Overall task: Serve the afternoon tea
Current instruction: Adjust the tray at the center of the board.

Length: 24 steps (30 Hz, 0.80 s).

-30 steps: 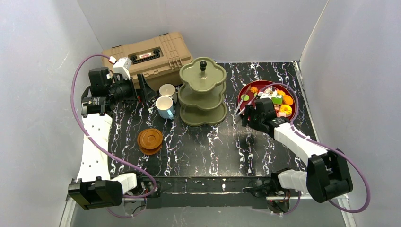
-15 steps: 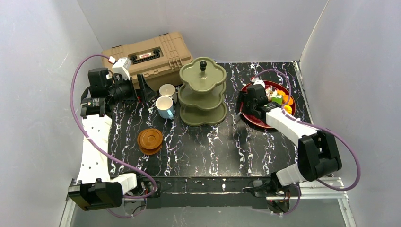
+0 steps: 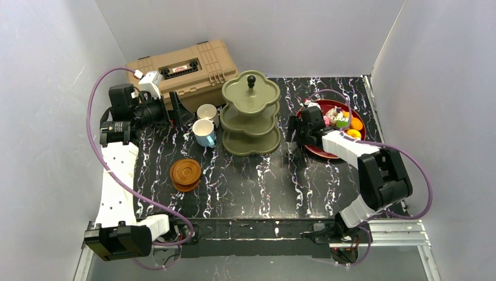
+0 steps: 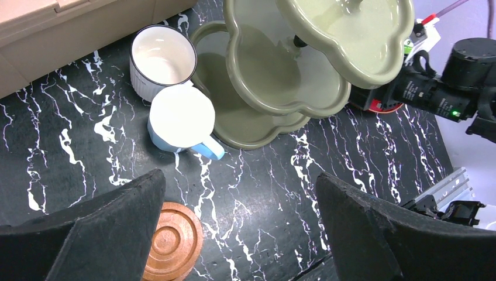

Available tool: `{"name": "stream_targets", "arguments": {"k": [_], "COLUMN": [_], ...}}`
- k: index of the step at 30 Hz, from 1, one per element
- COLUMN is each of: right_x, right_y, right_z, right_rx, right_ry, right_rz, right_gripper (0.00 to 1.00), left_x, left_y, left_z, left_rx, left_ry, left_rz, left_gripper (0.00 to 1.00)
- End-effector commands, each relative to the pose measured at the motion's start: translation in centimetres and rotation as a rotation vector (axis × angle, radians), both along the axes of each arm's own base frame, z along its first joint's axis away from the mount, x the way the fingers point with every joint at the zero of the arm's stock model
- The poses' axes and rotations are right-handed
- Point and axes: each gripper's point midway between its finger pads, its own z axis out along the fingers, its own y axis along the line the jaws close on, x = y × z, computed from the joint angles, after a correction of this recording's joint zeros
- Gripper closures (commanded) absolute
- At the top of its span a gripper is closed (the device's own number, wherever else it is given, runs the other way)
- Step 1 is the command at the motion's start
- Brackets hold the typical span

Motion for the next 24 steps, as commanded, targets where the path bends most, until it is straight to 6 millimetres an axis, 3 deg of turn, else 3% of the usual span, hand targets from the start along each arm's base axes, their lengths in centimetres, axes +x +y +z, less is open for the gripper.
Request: {"name": "stream_targets", "arguments": {"k": [1,9,15,24], "right_x": [1.1,0.1,-2.8,-6.1], "right_y": [1.4,2.1,1.6,1.6], "right_z": [-0.2,-0.9,-2.3,-1.3], "right_rx": [0.03,0.081,0.102,0.121], "right_ry": [-0.019,0.001,0.04,0.03], "right_rz": [0.052,0.072,0.073,0.106], "right_gripper": [0.13,0.12,0.14,0.16], "left_x": [-1.2,-1.2,-1.2,-1.4], "left_y": [-0.5,-0.4,-0.4,-0.4], "left_z": [1.0,0.4,0.0,0.2], "left_rx": [-0.019,-0.015,-0.01,-0.006], "left_ry": [-0.023,-0.014,-0.01,-0.019], "left_rz": [-0.021,-0.018,-0.018,-0.022], "left_gripper": [0.01,0.01,0.01,0.01]}}
